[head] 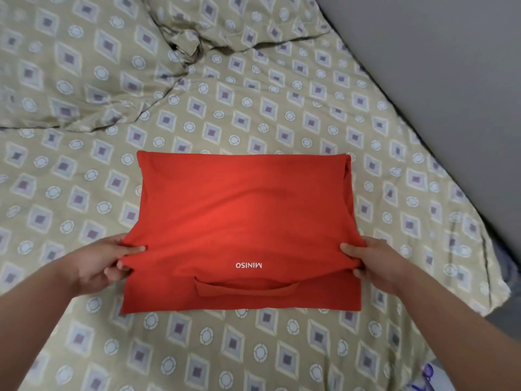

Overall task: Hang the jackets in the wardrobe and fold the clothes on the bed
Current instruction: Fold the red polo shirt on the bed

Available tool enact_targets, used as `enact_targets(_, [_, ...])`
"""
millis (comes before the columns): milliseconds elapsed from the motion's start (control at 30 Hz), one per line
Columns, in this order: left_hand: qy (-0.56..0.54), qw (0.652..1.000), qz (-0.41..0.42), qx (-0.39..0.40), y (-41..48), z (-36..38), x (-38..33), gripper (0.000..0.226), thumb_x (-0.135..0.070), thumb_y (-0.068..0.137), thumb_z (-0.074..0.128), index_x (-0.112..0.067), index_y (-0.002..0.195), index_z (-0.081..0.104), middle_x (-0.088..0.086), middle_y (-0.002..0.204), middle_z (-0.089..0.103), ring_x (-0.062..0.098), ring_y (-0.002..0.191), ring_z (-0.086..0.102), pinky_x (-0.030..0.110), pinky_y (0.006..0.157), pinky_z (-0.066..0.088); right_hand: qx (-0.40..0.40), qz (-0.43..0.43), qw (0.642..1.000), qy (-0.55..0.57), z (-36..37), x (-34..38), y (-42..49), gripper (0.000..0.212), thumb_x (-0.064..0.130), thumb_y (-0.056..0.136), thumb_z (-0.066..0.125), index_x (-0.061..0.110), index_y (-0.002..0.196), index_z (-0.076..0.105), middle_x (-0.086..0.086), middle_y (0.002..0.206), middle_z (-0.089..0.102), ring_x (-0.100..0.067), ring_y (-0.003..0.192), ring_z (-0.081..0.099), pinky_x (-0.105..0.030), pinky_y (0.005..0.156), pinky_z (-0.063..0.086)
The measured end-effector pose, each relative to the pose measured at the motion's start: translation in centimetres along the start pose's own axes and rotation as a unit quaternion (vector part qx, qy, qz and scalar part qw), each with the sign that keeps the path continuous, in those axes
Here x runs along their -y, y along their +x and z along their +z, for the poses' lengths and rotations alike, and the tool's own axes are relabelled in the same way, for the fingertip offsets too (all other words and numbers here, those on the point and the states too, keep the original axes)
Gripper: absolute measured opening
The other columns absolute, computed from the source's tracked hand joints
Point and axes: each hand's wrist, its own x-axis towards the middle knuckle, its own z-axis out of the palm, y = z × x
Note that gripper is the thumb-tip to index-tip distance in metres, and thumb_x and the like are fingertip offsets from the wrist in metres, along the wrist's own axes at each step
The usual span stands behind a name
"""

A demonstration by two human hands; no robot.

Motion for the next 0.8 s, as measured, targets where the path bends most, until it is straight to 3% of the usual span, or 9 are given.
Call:
enact_targets(67, [0.098, 0.993, 0.04, -0.054, -0.1, 0.4, 0.7, 0.014, -0.001, 0.085, 0.064, -0.008, 0.083, 0.053, 0.005, 0.05, 0.039, 0.009, 0.035, 0.032, 0.013, 0.032, 0.023, -0.043, -0.014, 0.998, -0.047, 0.1, -0.5, -0.1, 0.023, 0.021, 0.088, 0.074, 0.013, 0.109, 0.066, -0.001, 0.077, 0.069, -0.013, 0.063, 0.063, -0.023, 0.047, 0.051])
enact_targets(133, [0.235, 0.952, 0.117, -0.158, -0.5, 1.6, 1.1, 0.013, -0.006, 0.087, 0.071, -0.007, 0.081, 0.059, 0.009, 0.056, 0.055, 0.018, 0.044, 0.049, 0.021, 0.042, 0.039, -0.108, -0.046, 0.985, -0.123, 0.3, -0.6, 0.0, 0.023, 0.03, 0.084, 0.078, 0.016, 0.1, 0.068, -0.003, 0.085, 0.071, -0.017, 0.072, 0.067, -0.029, 0.055, 0.056])
enact_targets(233, [0.422, 0.781, 0.246, -0.39, -0.9, 4.1, 1.5, 0.033, -0.023, 0.082, 0.077, -0.001, 0.1, 0.061, 0.023, 0.098, 0.066, 0.042, 0.093, 0.062, 0.048, 0.081, 0.047, -0.257, -0.109, 0.939, -0.201, 0.8, 0.0, 0.4, 0.04, 0.045, 0.078, 0.078, 0.015, 0.098, 0.06, 0.002, 0.095, 0.065, -0.019, 0.085, 0.062, -0.034, 0.076, 0.05])
enact_targets(300, [0.521, 0.661, 0.377, -0.387, -0.9, 6.6, 1.8, 0.044, -0.033, 0.085, 0.063, 0.0, 0.113, 0.058, 0.027, 0.117, 0.06, 0.046, 0.108, 0.055, 0.051, 0.094, 0.04, -0.281, -0.115, 0.934, -0.188, 1.3, 0.1, 0.4, 0.049, 0.046, 0.078, 0.078, 0.015, 0.11, 0.057, 0.003, 0.1, 0.059, -0.018, 0.091, 0.058, -0.033, 0.081, 0.045])
enact_targets(333, [0.549, 0.65, 0.411, -0.328, -0.8, 8.6, 2.0, 0.048, -0.037, 0.084, 0.057, -0.001, 0.115, 0.06, 0.024, 0.121, 0.06, 0.044, 0.11, 0.055, 0.049, 0.097, 0.039, -0.271, -0.107, 0.939, -0.184, 1.6, 0.1, 0.5, 0.05, 0.044, 0.079, 0.077, 0.013, 0.113, 0.058, 0.002, 0.101, 0.059, -0.019, 0.092, 0.058, -0.033, 0.082, 0.045])
enact_targets(500, [0.478, 0.787, 0.387, -0.043, 1.0, 25.7, 0.6, 0.022, -0.025, 0.09, 0.068, -0.008, 0.104, 0.067, 0.006, 0.093, 0.065, 0.031, 0.094, 0.062, 0.03, 0.082, 0.042, -0.193, -0.098, 0.967, -0.137, 1.3, -0.6, -0.1, 0.025, 0.03, 0.084, 0.074, 0.014, 0.099, 0.062, -0.002, 0.093, 0.068, -0.021, 0.086, 0.065, -0.038, 0.08, 0.053])
enact_targets(600, [0.457, 0.827, 0.328, -0.015, 2.7, 35.8, -0.8, 0.037, -0.039, 0.088, 0.066, -0.01, 0.111, 0.057, 0.004, 0.102, 0.064, 0.027, 0.1, 0.062, 0.031, 0.08, 0.044, -0.168, -0.131, 0.973, -0.093, 1.4, -1.1, -1.0, 0.015, 0.015, 0.084, 0.071, 0.017, 0.096, 0.062, -0.002, 0.089, 0.069, -0.018, 0.081, 0.068, -0.033, 0.07, 0.054])
enact_targets(700, [0.501, 0.829, 0.239, -0.065, 3.7, 40.8, -1.6, 0.075, -0.054, 0.078, 0.069, -0.01, 0.131, 0.039, 0.01, 0.125, 0.054, 0.03, 0.115, 0.057, 0.038, 0.089, 0.047, -0.126, -0.177, 0.975, -0.056, 3.3, -1.5, -2.2, 0.024, 0.007, 0.084, 0.065, 0.027, 0.096, 0.06, 0.005, 0.083, 0.07, -0.001, 0.07, 0.067, -0.012, 0.056, 0.047])
enact_targets(800, [0.556, 0.782, 0.256, -0.115, 4.5, 40.8, -1.9, 0.059, -0.039, 0.084, 0.065, -0.01, 0.126, 0.036, 0.01, 0.121, 0.054, 0.032, 0.113, 0.058, 0.038, 0.081, 0.043, -0.087, -0.212, 0.972, -0.041, 5.7, -1.4, -3.2, 0.022, 0.012, 0.085, 0.066, 0.028, 0.097, 0.059, 0.007, 0.085, 0.07, -0.003, 0.074, 0.066, -0.01, 0.059, 0.047])
